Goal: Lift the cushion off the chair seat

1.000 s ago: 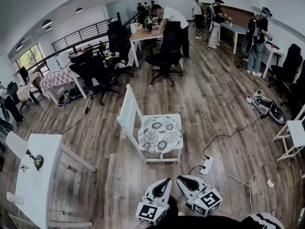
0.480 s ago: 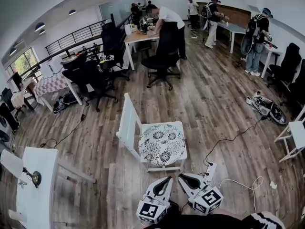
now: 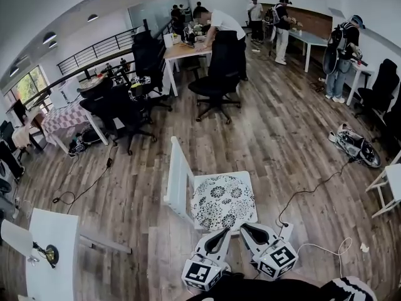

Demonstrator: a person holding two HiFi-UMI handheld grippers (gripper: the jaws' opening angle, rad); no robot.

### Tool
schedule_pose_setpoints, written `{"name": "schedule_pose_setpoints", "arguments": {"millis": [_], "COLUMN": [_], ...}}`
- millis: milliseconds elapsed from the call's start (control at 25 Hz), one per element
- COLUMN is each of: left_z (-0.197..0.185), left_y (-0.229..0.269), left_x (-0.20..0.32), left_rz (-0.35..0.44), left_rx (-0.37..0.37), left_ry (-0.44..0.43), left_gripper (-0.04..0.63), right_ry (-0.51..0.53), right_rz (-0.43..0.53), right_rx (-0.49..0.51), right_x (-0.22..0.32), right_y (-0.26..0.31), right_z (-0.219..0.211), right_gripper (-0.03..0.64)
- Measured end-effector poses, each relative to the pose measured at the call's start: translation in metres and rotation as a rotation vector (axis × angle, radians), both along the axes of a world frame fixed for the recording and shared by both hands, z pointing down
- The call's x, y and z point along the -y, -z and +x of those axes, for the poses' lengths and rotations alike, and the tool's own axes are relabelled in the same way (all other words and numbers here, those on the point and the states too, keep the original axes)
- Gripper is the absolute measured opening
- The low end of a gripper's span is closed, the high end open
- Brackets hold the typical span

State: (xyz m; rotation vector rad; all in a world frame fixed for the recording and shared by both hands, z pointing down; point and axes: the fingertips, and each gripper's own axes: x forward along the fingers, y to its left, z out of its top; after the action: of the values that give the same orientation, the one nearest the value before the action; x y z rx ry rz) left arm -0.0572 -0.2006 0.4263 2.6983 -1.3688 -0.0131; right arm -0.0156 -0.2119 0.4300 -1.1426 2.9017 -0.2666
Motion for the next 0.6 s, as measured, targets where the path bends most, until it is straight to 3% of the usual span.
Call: {"name": "schedule_pose_setpoints", "arguments": {"millis": [240,600], "left_z": [-0.027,-0.052], "left_y": [0.003,-0.016], "left_x": [0.041,0.076], "left_rz": [0.022,-0.023], "left_rx": [0.026,0.018], "left_ry": [-0.009,-0.020], "left_gripper": [0.005,0.005], "right_ry": [-0.018,-0.054], "right_rz": [0.016,-0.003], "right_rx": [0.010,0.013], "right_x": [0.041,0.073], "right_y": [0.003,-0.011], "right_z": [-0.025,-0.045], "right_gripper": [0.035,0.035]}}
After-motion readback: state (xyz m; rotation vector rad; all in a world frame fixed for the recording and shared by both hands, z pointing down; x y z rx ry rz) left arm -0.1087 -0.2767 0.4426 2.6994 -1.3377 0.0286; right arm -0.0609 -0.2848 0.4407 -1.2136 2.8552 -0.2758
